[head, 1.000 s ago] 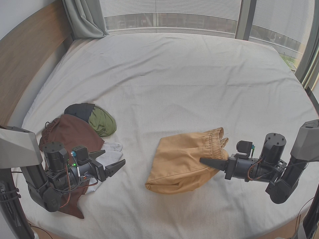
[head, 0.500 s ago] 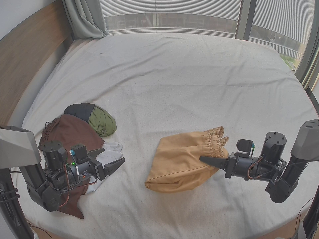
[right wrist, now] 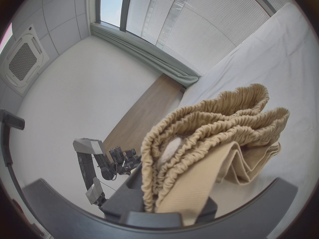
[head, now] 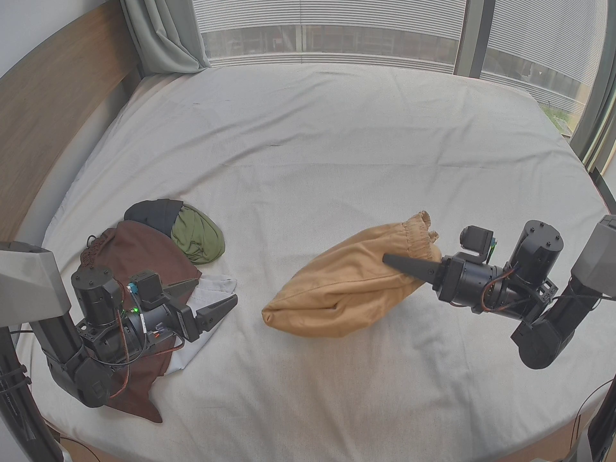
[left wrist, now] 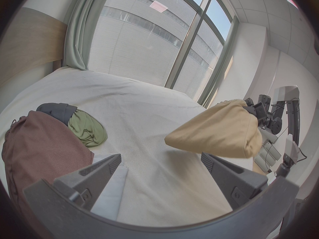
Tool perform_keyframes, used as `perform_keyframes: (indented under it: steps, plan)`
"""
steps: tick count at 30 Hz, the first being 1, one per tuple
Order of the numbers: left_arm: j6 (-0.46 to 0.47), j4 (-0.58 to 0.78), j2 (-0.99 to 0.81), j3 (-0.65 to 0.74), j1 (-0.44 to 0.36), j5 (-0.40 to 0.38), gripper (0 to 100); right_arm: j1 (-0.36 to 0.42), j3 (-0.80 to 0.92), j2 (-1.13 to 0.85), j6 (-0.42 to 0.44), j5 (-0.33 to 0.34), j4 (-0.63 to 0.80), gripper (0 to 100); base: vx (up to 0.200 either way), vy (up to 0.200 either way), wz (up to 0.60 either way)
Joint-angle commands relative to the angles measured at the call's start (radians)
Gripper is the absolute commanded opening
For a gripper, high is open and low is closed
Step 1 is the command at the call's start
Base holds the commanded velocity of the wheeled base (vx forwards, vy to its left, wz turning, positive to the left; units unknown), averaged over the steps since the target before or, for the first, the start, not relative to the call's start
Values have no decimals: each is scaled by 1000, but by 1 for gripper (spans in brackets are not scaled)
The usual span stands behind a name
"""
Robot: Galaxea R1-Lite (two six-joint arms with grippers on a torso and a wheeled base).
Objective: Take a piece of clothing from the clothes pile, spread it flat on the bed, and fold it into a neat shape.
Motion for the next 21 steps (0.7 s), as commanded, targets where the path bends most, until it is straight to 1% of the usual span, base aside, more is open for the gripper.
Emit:
perform_keyframes:
  steps: [1, 4, 9, 21]
  plan:
    - [-4, 0, -17, 1, 4, 0, 100, -5, -69, -8, 33, 6, 0, 0, 0, 0, 0]
    - [-4, 0, -20, 4, 4, 0, 100, -3, -98, -3, 51, 4, 0, 0, 0, 0, 0]
    - [-4, 0, -18, 5, 4, 0, 100, -5, -158, 15, 54, 4, 12, 0, 0, 0, 0]
    - [-2, 0, -18, 4, 4, 0, 100, -6, -291, 150, 59, -1, 12, 0, 0, 0, 0]
